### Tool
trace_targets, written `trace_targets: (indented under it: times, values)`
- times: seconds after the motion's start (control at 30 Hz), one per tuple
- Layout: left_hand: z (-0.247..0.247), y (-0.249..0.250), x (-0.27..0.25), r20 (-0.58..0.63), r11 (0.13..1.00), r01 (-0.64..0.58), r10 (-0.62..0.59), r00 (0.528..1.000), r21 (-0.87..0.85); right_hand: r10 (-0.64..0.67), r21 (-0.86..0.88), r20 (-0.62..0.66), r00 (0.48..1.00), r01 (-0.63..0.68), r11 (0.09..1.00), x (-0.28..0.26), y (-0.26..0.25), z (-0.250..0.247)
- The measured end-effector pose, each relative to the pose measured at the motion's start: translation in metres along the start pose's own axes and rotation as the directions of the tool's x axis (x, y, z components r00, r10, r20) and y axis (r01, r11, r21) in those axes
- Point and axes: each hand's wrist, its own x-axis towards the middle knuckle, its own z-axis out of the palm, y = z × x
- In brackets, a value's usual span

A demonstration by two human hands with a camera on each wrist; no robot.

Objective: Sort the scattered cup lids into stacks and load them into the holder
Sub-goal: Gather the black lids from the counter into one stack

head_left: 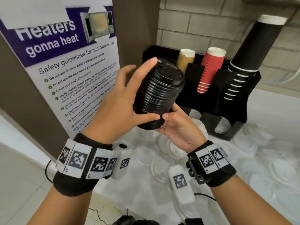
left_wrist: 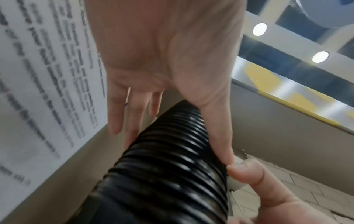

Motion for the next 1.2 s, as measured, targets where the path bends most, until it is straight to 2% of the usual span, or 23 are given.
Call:
trace_targets:
  times: [0.07, 0.23, 0.4, 0.57, 0.67, 0.87, 1.03, 1.1, 1.2]
  values:
    - [-0.007, 0.002, -0.003, 0.018, 0.996, 0.060, -0.062, 0.998, 0.063, 0.018, 0.034, 0.010, 1.000, -0.019, 0.999, 0.001, 0.005, 0.003]
    - [-0.018, -0.001, -0.019, -0.011, 0.981, 0.189, -0.189, 0.982, 0.051, 0.158, 0.081, -0.012, 0.987, -0.156, 0.984, 0.004, 0.030, 0.012]
    - [-0.021, -0.008, -0.037, 0.055, 0.923, 0.317, -0.336, 0.940, 0.219, 0.346, 0.064, -0.082, 0.935, -0.342, 0.938, 0.007, 0.065, 0.020]
    - [-0.015, -0.012, -0.047, 0.086, 0.873, 0.395, -0.434, 0.897, 0.285, 0.441, 0.073, -0.137, 0.887, -0.435, 0.897, 0.011, 0.087, 0.026]
    - [-0.013, -0.014, -0.051, 0.089, 0.861, 0.415, -0.457, 0.885, 0.294, 0.459, 0.060, -0.189, 0.868, -0.457, 0.888, 0.013, 0.093, 0.028]
    - [-0.017, -0.018, -0.056, 0.102, 0.816, 0.428, -0.499, 0.861, 0.388, 0.403, 0.019, -0.252, 0.880, -0.411, 0.911, 0.018, 0.093, 0.021]
    - [-0.022, -0.019, -0.057, 0.206, 0.756, 0.423, -0.578, 0.790, 0.500, 0.431, 0.003, -0.228, 0.873, -0.442, 0.897, 0.017, 0.095, 0.021]
    - [-0.024, -0.019, -0.057, 0.221, 0.743, 0.429, -0.598, 0.771, 0.514, 0.434, -0.069, -0.198, 0.879, -0.455, 0.888, 0.016, 0.095, 0.023]
    - [-0.027, -0.015, -0.057, 0.211, 0.725, 0.429, -0.609, 0.764, 0.539, 0.419, -0.330, -0.173, 0.891, -0.454, 0.828, 0.016, 0.092, 0.026]
